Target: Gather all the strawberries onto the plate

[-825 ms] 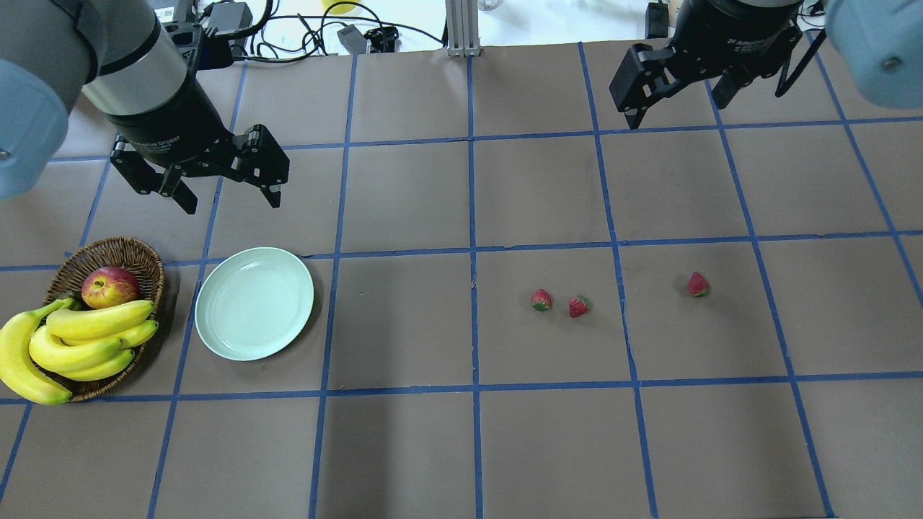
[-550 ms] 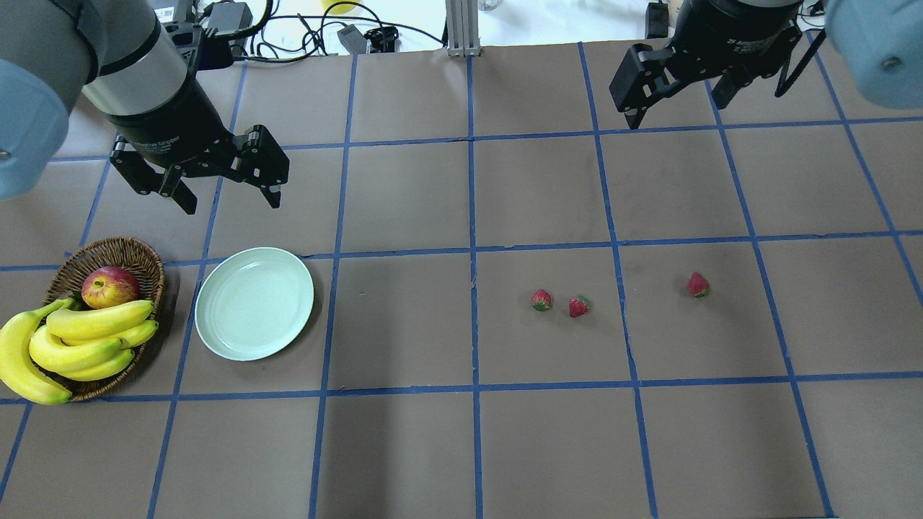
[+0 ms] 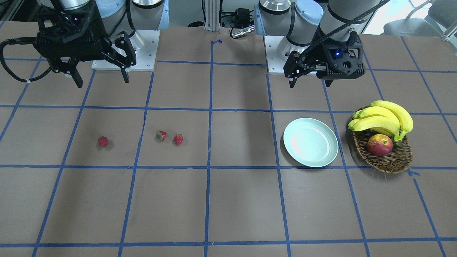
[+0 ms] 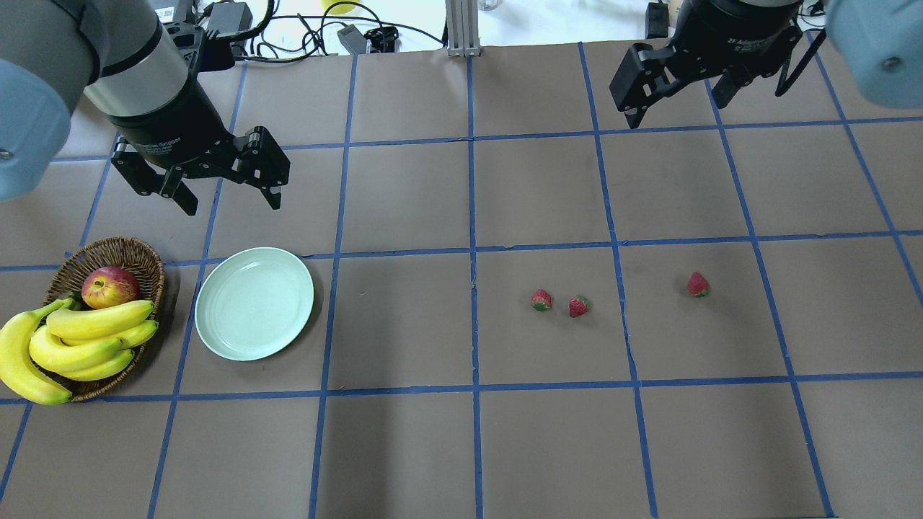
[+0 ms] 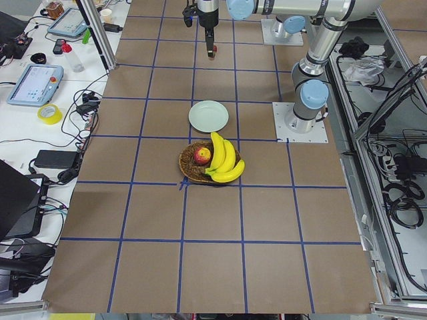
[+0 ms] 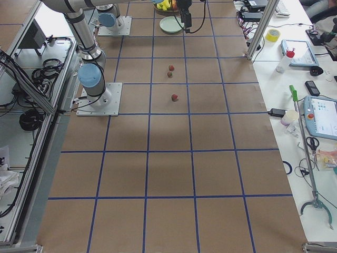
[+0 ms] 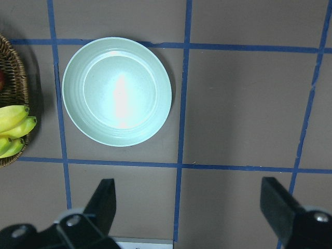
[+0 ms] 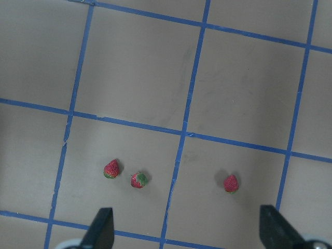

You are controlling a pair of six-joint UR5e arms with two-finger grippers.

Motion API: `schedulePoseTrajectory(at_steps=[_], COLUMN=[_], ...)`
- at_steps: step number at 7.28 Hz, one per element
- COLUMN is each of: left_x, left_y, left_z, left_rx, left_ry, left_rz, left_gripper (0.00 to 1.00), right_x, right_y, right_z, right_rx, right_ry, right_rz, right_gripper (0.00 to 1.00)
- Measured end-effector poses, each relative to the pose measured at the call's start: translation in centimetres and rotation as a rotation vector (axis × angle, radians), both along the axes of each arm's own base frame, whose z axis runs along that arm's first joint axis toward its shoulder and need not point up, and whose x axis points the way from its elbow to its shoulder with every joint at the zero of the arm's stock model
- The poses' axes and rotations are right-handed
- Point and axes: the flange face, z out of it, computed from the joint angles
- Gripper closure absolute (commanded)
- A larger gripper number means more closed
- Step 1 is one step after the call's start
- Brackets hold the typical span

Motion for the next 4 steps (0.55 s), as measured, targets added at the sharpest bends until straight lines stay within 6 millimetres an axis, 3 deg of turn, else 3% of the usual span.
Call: schedulePoseTrajectory(at_steps=[4], left_x=[0.00], left_y=[0.01], left_z=[0.15], left_rx=[-0.004], left_ry=[0.000], left_rz=[0.000], left_gripper=[0.00], right_x=[0.21], right_y=[-0.15], right_z=[-0.03], right_rx=[-0.009], right_ry=[-0.025], right_rz=[0.003], right_gripper=[0.00])
